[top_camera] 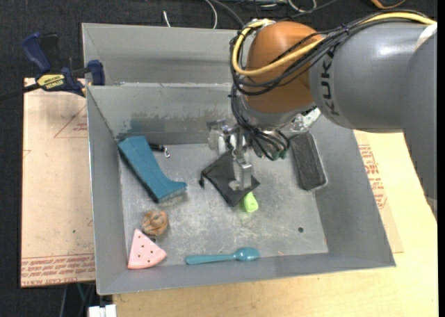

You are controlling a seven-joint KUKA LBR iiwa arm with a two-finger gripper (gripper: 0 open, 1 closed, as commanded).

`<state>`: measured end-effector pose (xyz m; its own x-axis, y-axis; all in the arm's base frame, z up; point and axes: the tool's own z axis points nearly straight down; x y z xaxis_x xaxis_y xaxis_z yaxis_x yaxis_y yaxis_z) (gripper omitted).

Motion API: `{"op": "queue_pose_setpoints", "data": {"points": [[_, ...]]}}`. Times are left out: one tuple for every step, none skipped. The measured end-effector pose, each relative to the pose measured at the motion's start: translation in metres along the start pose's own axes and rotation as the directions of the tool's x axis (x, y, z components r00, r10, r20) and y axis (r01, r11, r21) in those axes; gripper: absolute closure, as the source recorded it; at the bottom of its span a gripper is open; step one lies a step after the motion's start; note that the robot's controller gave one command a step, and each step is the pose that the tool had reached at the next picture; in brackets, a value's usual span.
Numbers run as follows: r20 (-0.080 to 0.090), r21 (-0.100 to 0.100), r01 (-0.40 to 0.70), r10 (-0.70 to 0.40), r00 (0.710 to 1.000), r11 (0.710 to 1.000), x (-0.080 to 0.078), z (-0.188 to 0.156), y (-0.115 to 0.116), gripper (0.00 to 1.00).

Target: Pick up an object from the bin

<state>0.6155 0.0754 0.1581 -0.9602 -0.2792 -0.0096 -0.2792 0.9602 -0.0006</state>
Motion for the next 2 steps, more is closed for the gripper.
{"op": "queue_pose_setpoints", "data": {"points": [[-0.003, -0.002, 0.051, -0.051, 0.999, 0.999, 0.011, -0.01, 0.007, 0.0], [0.001, -0.001, -0.09, 0.09, 0.996, 0.996, 0.017, -0.005, -0.004, 0.0]]}}
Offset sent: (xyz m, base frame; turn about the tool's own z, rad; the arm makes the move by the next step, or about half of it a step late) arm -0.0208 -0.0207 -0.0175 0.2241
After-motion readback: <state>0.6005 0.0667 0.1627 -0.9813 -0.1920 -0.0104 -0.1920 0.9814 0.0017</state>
